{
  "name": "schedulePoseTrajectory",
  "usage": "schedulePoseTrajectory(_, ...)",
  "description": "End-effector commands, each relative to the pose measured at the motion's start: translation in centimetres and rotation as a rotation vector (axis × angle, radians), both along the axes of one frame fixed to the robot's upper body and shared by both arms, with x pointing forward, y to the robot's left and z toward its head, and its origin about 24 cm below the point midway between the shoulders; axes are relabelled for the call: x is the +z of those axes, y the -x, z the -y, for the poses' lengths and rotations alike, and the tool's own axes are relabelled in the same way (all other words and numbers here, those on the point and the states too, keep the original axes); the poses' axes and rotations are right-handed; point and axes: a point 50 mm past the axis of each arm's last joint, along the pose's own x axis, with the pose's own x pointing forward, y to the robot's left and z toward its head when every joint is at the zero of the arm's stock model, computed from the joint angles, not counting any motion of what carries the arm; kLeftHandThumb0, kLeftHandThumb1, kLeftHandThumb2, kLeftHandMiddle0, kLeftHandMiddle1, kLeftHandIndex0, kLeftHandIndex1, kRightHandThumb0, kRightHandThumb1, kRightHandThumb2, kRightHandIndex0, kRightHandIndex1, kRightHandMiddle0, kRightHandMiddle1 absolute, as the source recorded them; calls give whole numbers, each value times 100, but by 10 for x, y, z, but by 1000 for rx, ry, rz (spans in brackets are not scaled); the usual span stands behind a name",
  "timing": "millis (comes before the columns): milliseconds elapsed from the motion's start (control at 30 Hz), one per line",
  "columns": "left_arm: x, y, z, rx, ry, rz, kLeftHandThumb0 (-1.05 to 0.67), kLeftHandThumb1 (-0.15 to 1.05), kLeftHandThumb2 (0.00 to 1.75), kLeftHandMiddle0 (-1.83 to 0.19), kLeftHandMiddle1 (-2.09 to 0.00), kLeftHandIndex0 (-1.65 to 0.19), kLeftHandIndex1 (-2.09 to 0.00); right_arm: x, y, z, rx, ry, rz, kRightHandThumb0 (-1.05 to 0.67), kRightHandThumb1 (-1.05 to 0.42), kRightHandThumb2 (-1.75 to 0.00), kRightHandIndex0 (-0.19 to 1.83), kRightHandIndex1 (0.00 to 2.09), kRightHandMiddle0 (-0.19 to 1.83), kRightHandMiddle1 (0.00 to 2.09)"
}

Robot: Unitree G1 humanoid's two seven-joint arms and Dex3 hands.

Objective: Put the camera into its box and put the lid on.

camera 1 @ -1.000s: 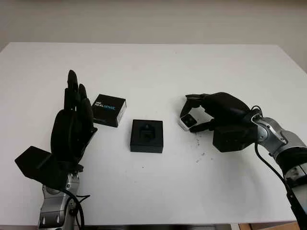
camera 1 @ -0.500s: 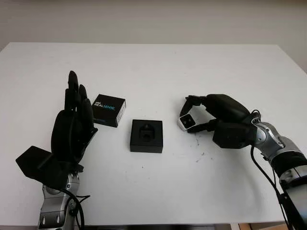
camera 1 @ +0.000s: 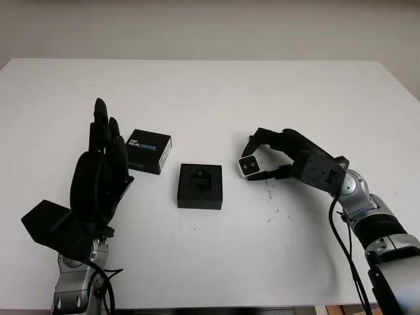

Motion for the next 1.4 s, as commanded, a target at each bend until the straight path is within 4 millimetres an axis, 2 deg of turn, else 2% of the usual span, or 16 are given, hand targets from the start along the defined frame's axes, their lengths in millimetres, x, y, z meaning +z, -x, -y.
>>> schedulePoseTrajectory(0, 3, 1, 1, -5, -5, 18, -75, 105, 66, 19, 0, 19, 0, 1, 1, -1, 0, -29, -2, -39, -88, -5, 32, 5, 41, 158)
schedulePoseTrajectory(267, 3, 0, 0, -10, -7, 15, -75, 105, 66, 19, 0, 19, 0, 10, 3, -8, -30, -169, -8, -38, -86, -5, 31, 5, 43, 163)
schedulePoseTrajectory(533, 3, 0, 0, -19, -7, 5, -76, 105, 65, 19, 0, 19, 0, 17, 15, -27, -58, -371, -112, -42, -89, -6, 27, 3, 37, 174)
schedulePoseTrajectory(700, 3, 1, 0, -21, -3, 5, -75, 105, 65, 19, 0, 19, 0, 21, 23, -39, -58, -470, -145, -40, -90, -6, 27, 4, 35, 177)
schedulePoseTrajectory(867, 3, 1, 0, -19, -2, -1, -76, 105, 64, 19, 0, 19, 0, 19, 34, -54, -83, -653, -220, -34, -91, -6, 23, 2, 30, 184)
schedulePoseTrajectory(1100, 2, 2, 0, -23, -3, 1, -75, 105, 65, 19, 0, 19, 0, 14, 51, -75, -116, -742, -277, -34, -95, -7, 16, 1, 19, 193)
schedulePoseTrajectory(1367, 1, 2, 1, -20, 9, -1, -75, 105, 64, 19, 0, 19, 0, 7, 60, -90, -118, -768, -331, -36, -95, -6, 15, 2, 17, 198)
